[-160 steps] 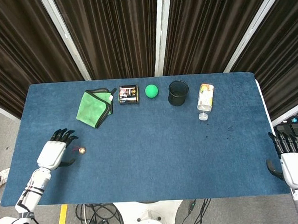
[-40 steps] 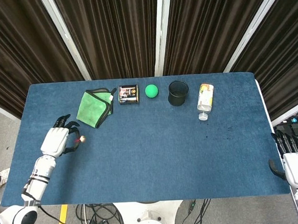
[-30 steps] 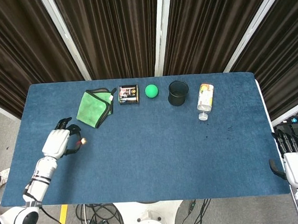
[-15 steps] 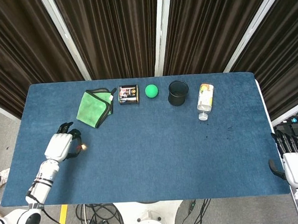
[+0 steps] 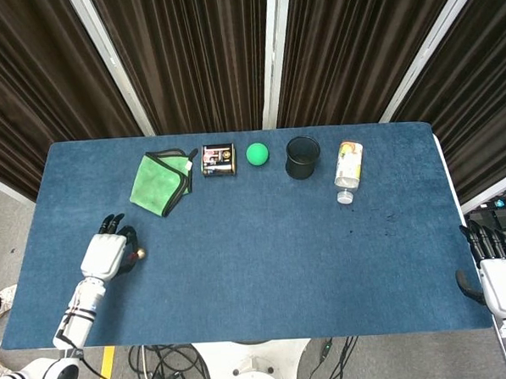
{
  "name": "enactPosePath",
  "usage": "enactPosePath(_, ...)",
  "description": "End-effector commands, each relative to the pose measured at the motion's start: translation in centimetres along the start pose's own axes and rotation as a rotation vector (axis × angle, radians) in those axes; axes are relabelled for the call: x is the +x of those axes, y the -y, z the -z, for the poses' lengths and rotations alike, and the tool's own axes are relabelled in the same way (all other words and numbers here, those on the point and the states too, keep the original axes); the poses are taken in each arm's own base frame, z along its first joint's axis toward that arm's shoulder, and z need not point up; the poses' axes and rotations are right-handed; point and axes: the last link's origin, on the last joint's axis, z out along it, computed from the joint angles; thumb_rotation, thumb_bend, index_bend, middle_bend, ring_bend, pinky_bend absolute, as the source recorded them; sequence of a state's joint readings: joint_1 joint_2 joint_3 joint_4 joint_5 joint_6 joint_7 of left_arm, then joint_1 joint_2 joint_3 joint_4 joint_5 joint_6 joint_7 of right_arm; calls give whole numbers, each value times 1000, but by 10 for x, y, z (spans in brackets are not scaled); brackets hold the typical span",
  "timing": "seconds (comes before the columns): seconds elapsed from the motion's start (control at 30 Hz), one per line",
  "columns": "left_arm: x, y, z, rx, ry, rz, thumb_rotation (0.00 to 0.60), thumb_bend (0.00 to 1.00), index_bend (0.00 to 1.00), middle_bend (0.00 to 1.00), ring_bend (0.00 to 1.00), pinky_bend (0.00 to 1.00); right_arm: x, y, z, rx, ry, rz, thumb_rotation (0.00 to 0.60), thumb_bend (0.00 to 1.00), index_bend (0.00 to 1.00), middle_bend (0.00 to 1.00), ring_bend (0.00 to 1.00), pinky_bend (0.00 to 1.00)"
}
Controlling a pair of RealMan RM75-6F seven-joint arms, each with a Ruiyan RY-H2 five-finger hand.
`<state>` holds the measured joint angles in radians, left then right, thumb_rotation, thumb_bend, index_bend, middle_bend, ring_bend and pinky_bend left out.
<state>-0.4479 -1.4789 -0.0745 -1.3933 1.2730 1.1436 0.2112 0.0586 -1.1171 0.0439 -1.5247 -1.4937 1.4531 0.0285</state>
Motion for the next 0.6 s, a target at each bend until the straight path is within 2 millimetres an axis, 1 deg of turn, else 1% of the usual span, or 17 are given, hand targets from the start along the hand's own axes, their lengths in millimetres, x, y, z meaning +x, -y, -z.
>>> enactPosePath(0.03,-5,1,0,2,-1,-16,600,470,666,309,54,59,0,0,0,-1,0,0,600,336,0,0,0,0)
enactPosePath(0.43,-13,3,-3,10,-2,-67,600,469,649,309,54,58,-1,-1,0,-3,2,-1,600,336,0,0,0,0)
enactPosePath(0.5,-14,3,-3,9,3,-70,600,456,620,306,54,58,0,-1,1,-3,1,0,600,336,0,0,0,0)
enactPosePath(0.6,-14,4,-3,10,8,-85,600,411,528,292,54,57,0,-1,0,-3,1,-1,600,336,0,0,0,0)
